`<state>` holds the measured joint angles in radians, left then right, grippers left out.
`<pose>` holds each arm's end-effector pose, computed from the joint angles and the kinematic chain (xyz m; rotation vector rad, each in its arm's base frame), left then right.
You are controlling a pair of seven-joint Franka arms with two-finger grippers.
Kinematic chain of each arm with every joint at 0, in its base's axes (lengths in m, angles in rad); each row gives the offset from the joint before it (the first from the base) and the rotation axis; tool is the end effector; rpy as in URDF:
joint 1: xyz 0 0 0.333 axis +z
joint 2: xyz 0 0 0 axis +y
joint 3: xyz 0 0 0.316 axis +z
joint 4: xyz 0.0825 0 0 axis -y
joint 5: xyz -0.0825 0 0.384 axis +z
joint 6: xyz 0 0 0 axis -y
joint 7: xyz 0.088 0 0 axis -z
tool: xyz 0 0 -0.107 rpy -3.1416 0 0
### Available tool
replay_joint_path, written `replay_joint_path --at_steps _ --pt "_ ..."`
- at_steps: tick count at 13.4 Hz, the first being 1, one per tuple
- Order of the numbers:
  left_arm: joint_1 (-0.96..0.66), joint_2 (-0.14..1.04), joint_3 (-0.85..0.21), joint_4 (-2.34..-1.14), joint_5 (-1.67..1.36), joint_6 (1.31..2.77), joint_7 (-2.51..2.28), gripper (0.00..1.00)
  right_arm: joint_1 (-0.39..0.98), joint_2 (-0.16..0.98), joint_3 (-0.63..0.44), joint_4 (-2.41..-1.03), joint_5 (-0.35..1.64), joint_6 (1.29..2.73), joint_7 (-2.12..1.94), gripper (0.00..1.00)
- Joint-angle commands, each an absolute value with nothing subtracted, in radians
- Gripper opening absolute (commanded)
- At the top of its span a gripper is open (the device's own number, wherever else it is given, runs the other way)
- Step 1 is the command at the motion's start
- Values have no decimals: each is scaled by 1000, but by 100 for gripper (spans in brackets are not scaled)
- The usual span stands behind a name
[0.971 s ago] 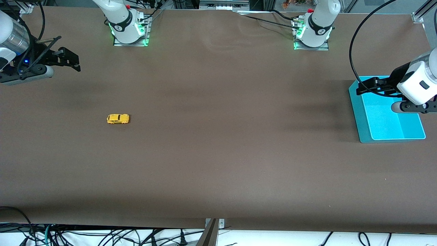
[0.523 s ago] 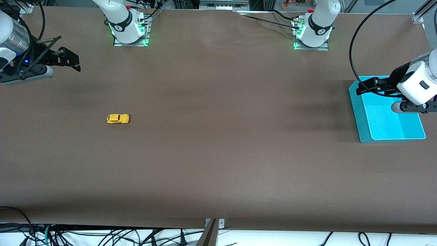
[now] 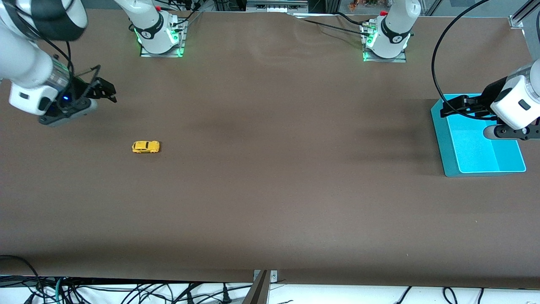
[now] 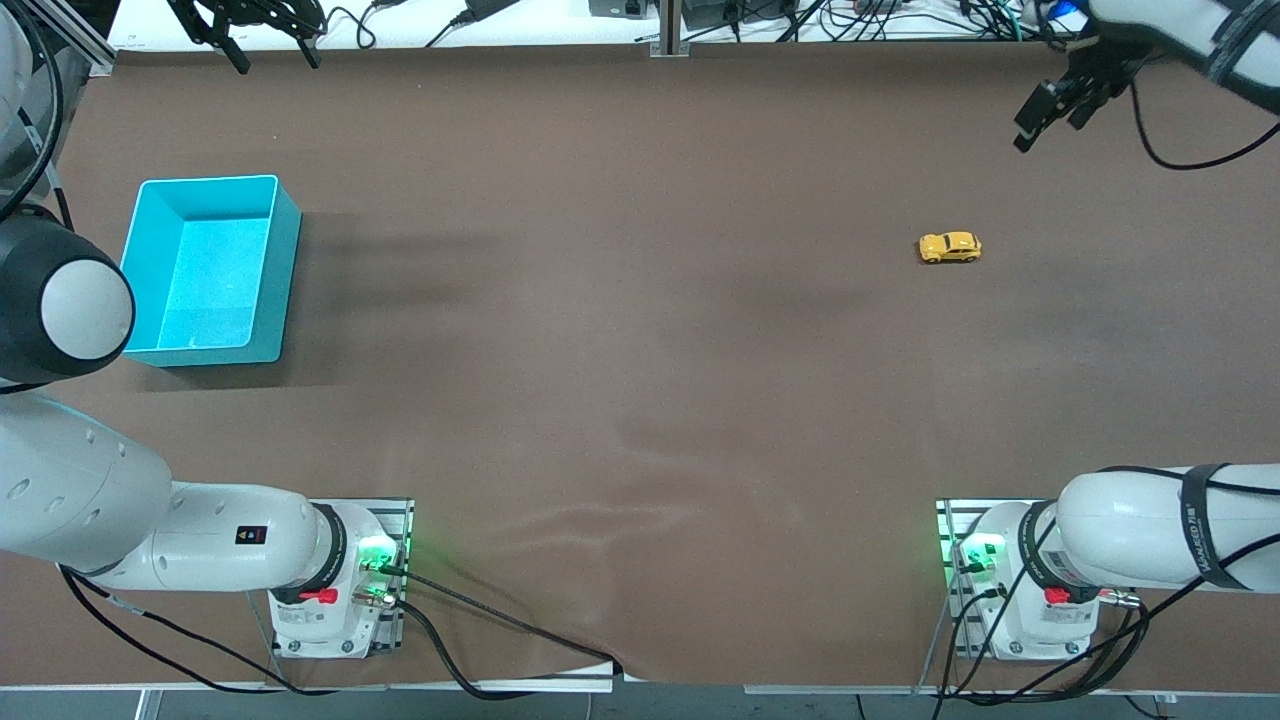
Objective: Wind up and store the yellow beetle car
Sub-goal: 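Lower the right gripper onto the yellow car while the left gripper nears the bin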
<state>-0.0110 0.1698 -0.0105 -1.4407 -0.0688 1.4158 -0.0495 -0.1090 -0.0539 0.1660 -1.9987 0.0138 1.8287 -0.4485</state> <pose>0.5870 -0.0203 0.5760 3.0629 0.0367 -0.3028 0.5271 0.0323 0.4726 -3.0128 -0.7700 0.1771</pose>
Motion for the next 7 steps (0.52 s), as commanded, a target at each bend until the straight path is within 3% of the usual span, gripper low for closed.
replay_joint_path --at_steps 1,3,7 --pt "-12 156 -12 -1443 -51 1411 -18 100 -106 -25 163 -2088 12 1948 -640 100" --pt "-11 156 -12 -1447 -48 1396 47 100 -107 46 161 -2123 5 2035 -827 100" --pt "-11 175 -12 -1437 -45 1396 158 100 -107 103 161 -2298 0 2349 -1148 100"
